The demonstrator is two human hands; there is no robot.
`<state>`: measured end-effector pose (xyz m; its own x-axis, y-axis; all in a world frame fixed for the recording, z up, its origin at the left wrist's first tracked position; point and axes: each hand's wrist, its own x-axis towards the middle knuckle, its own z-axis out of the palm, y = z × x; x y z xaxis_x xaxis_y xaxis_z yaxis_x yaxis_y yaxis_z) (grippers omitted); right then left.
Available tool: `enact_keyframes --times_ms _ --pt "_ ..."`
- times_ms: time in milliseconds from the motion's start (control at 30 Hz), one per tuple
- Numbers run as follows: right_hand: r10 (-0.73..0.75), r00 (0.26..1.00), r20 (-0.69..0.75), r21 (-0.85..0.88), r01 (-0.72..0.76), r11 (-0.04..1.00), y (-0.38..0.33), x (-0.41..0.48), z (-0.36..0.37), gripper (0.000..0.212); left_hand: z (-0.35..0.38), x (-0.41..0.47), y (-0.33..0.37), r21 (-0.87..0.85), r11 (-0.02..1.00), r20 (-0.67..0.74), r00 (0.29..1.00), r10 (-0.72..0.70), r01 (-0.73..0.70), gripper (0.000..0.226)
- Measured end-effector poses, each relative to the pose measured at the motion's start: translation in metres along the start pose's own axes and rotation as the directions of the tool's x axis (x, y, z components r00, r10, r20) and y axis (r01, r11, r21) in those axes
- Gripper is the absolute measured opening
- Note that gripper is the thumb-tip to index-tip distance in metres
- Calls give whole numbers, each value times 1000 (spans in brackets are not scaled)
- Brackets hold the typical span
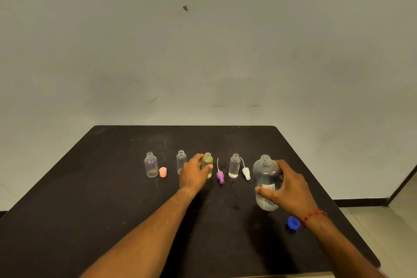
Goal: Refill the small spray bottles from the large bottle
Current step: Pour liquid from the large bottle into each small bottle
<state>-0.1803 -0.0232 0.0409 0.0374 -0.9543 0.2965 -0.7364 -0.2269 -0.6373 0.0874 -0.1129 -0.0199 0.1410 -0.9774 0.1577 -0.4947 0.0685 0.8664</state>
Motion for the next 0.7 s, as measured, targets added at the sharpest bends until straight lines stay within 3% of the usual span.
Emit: enact_keyframes --times_ms 233,467,567,633,700 --pt "-14 999 -29 15 14 1000 3 1 -3 71 2 3 -3 41 999 1 1000 -13 13 47" --pt "-4 1000 -28 20 5 1000 0 0 -1 72 -5 -9 -2 64 998 -11 1000 -18 19 73" --pt "-5 1000 -28 18 6 1000 -1 -1 -3 72 -17 -27 5 32 998 -200 978 57 -52 54" --pt "-13 1000 -25 19 14 1000 -6 0 -1 73 -29 -40 6 -16 994 -403 911 91 -106 24" --pt "-18 1000 -21 20 19 1000 -8 0 -2 73 -39 -47 7 -38 992 -506 858 87 -123 7"
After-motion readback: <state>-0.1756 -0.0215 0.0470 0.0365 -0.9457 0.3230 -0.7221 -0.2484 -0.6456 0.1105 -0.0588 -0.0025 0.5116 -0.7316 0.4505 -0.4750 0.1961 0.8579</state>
